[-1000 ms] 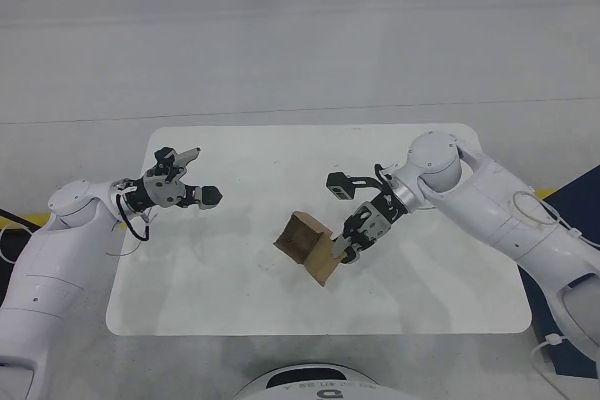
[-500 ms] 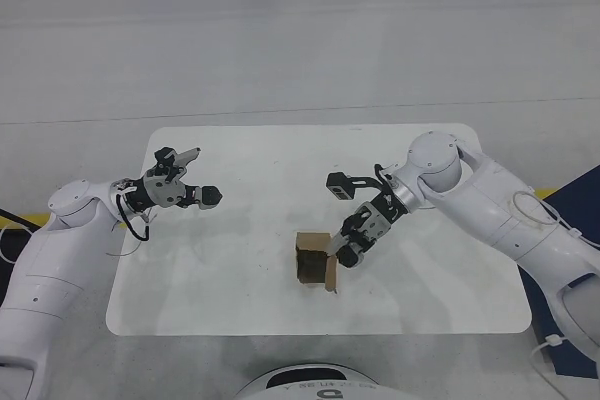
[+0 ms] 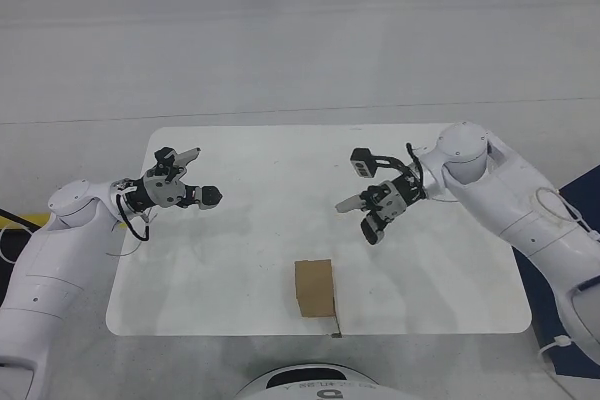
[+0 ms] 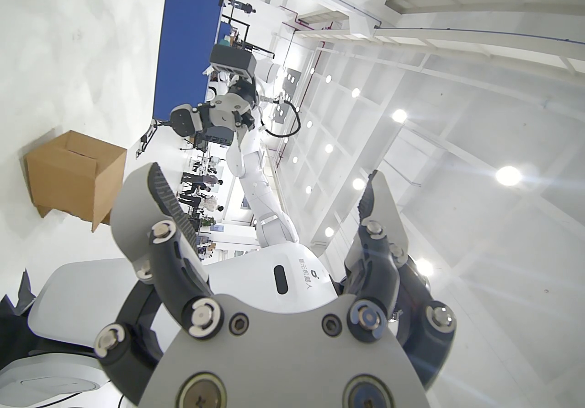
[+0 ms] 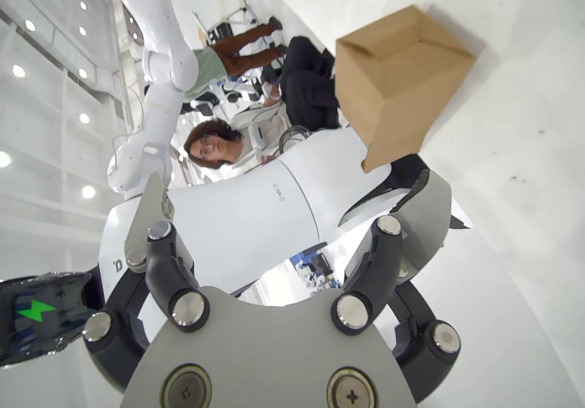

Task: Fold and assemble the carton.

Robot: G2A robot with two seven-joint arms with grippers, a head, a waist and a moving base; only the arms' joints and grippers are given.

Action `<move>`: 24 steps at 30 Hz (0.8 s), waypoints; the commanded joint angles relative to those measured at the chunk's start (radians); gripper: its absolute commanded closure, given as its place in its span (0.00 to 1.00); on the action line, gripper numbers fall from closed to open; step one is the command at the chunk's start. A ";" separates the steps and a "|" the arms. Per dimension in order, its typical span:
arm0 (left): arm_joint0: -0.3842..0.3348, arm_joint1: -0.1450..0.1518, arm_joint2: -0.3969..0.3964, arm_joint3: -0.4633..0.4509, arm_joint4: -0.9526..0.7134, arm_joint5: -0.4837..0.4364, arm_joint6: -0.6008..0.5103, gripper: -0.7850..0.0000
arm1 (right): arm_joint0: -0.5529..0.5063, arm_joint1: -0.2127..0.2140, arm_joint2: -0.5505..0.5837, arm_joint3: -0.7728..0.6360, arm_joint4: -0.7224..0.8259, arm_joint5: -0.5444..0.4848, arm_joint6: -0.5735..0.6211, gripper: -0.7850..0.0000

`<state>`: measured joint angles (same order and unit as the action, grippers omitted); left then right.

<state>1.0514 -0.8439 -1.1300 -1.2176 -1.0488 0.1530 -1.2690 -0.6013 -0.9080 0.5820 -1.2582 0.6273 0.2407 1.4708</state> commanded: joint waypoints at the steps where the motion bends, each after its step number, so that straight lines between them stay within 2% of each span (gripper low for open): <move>1: 0.000 0.000 0.000 0.000 0.000 0.000 0.000 0.00 | -0.010 0.009 0.010 -0.050 -0.032 -0.013 0.007 0.00; 3: 0.000 0.000 0.000 0.000 0.000 0.000 0.000 0.00 | -0.016 0.018 0.019 -0.090 -0.088 -0.028 -0.008 0.00; 6: 0.000 0.000 0.000 0.000 0.000 0.000 0.000 0.00 | -0.044 0.039 0.050 -0.172 -0.178 0.006 -0.108 0.00; 14: 0.000 0.000 0.000 0.000 0.000 0.000 0.000 0.00 | -0.050 0.041 0.051 -0.180 -0.194 0.016 -0.130 0.00; 16: 0.000 0.000 0.000 0.000 0.000 0.000 0.000 0.00 | -0.058 0.038 0.016 -0.234 -0.299 0.039 -0.176 0.00; 18: 0.000 0.000 0.000 0.000 0.000 0.000 0.000 0.00 | -0.054 0.032 -0.010 -0.291 -0.357 0.012 -0.151 0.00; 24: 0.000 0.000 0.000 0.000 0.000 0.000 0.000 0.00 | -0.018 0.018 -0.084 -0.406 -0.587 0.032 -0.116 0.00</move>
<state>1.0514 -0.8438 -1.1300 -1.2175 -1.0488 0.1530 -1.2690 -0.6250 -0.8880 0.5111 -1.6447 0.0905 0.2632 1.3490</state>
